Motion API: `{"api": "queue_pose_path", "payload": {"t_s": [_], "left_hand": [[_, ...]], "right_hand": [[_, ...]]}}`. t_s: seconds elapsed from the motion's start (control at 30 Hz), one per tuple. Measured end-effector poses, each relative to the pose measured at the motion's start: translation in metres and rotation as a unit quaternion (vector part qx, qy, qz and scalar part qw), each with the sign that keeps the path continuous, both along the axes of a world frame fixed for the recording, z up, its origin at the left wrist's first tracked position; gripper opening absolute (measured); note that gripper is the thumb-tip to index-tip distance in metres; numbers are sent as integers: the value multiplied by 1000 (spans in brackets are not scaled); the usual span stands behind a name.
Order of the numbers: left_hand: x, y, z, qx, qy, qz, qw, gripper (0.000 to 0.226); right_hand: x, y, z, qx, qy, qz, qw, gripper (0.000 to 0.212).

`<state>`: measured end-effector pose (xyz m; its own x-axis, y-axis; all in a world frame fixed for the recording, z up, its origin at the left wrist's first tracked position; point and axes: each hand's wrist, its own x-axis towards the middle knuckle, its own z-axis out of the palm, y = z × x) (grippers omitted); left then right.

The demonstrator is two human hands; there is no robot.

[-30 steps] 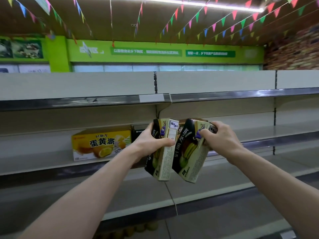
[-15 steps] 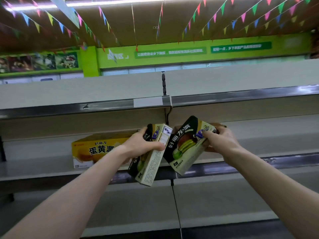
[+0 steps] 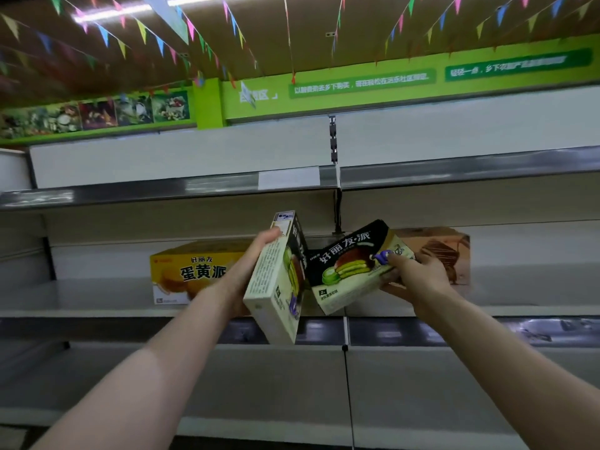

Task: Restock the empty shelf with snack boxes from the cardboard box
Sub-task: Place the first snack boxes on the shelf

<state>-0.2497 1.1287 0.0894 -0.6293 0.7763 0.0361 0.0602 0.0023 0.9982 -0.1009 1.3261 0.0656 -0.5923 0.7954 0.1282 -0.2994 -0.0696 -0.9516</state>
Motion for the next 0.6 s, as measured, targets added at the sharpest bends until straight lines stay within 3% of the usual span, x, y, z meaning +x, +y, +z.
{"api": "queue_pose_path", "payload": {"t_s": [0.17,0.37,0.6], "left_hand": [[-23,-4,-8,49,-10,7,999,61],[-43,-14,-8,66,-6,-22,998,56],[-51,-19,-10,27,2,-52,998,61]], "right_hand": [[-19,1,-6,-9,-49,70,996,25],[-37,4,-10,195,-257,80,943,16],[-66,-5,-19,309,-353,56,881,18]]}}
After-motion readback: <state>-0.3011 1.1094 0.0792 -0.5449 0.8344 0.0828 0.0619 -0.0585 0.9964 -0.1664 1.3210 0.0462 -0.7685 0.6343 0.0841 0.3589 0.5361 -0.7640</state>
